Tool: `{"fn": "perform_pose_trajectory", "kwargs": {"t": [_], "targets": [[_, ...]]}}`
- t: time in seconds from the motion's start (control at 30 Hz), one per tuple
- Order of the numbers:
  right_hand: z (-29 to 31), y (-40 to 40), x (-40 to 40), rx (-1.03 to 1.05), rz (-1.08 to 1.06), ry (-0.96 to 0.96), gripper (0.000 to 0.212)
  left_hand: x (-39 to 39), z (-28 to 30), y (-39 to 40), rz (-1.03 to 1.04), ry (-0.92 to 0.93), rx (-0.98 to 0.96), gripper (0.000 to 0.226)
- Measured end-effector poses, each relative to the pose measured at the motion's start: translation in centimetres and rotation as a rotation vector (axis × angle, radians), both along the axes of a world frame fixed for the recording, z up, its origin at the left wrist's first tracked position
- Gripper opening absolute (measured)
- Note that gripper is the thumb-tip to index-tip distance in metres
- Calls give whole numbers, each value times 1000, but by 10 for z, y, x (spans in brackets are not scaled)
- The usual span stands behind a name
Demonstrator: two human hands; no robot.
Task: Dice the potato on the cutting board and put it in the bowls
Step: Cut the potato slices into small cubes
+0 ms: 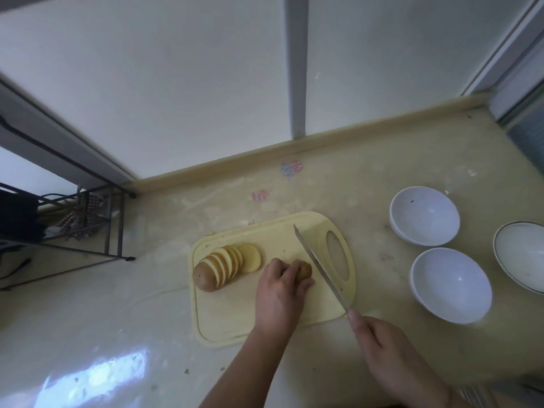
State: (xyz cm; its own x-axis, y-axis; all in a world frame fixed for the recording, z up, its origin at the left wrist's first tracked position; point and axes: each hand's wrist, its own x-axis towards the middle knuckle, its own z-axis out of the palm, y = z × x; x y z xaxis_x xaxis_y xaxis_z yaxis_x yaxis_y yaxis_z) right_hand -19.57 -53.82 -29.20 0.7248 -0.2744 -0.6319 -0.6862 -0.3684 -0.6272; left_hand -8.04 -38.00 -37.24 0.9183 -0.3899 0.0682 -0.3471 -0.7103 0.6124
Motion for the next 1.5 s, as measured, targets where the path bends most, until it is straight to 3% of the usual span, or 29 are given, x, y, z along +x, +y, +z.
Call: {"fn": "perform_pose_trajectory", "kwargs": {"t": [0.27, 0.47, 0.6, 0.77, 0.87, 0.9, 1.0, 1.07, 1.5], "targets": [[7, 2, 4, -51, 80, 19, 55, 11, 0, 12, -131, -60, 8, 42], [13, 10, -4, -48, 83, -14, 53, 11, -1, 26, -273, -250, -103, 22], [14, 14, -8, -21, 75, -14, 52, 15, -3, 24, -328, -246, -130, 21], [19, 15, -11, -43, 48, 25, 93, 16, -5, 24, -309, -206, -143, 19], [12, 16, -7, -65, 114, 103, 102, 16, -4, 24, -307, -198, -159, 18], [9, 17, -2, -63, 140, 94, 101, 16, -3, 23, -307, -201, -171, 18], [1, 23, 19, -55, 131, -16, 66, 17, -4, 22, -302, -205, -188, 15], [0, 25, 35, -37, 124, -30, 54, 18, -6, 24, -305, -197, -183, 11], [9, 13, 10, 0, 84, -74, 57, 18, -6, 37, -273, -241, -161, 4]]}}
